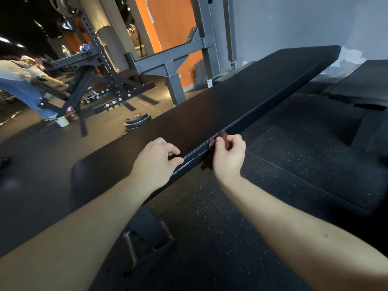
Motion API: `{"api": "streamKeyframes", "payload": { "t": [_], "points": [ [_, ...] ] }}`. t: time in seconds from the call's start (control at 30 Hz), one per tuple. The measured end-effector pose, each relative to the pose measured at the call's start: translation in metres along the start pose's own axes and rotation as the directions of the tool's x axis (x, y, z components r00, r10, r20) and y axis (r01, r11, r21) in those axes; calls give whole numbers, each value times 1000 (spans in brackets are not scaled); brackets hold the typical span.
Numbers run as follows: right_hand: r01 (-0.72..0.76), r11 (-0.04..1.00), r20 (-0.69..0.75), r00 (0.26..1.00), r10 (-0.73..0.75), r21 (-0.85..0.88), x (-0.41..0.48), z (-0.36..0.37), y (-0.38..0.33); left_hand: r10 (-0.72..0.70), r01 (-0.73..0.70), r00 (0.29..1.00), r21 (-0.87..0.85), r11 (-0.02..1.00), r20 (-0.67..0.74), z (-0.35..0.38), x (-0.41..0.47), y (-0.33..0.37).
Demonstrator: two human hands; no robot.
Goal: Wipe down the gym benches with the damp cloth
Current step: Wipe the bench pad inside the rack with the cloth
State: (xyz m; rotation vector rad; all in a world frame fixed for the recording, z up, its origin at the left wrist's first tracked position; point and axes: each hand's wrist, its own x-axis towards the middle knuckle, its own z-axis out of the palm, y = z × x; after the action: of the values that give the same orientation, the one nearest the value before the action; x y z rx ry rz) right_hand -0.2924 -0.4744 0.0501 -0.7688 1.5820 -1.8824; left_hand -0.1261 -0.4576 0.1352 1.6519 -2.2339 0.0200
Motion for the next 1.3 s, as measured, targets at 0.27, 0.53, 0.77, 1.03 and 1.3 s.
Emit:
{"api": "streamKeyframes", "payload": {
  "t": [0.27, 0.53, 0.77, 1.03, 1.3],
  "points": [
    [118, 993, 173, 979, -112, -28, -21, -4, 4, -29, 30, 999, -81, 996, 16, 1, -4, -4],
    [-15, 999, 121, 992, 19, -33, -22, -4, -4, -98, 97, 995, -79, 992, 2, -2, -11, -7],
    [87, 994, 315, 947, -64, -61, -45, 2, 16, -126, 131, 991, -105, 986, 48, -4, -8, -10],
    [-35, 998, 96, 995, 40, -51, -12, -3, 6, -120, 133, 989, -147, 980, 90, -8, -12, -12],
    [224, 973, 349, 918, -188, -64, -45, -3, 22, -124, 143, 984, -154, 978, 124, -9, -9, -12]
  ]
}}
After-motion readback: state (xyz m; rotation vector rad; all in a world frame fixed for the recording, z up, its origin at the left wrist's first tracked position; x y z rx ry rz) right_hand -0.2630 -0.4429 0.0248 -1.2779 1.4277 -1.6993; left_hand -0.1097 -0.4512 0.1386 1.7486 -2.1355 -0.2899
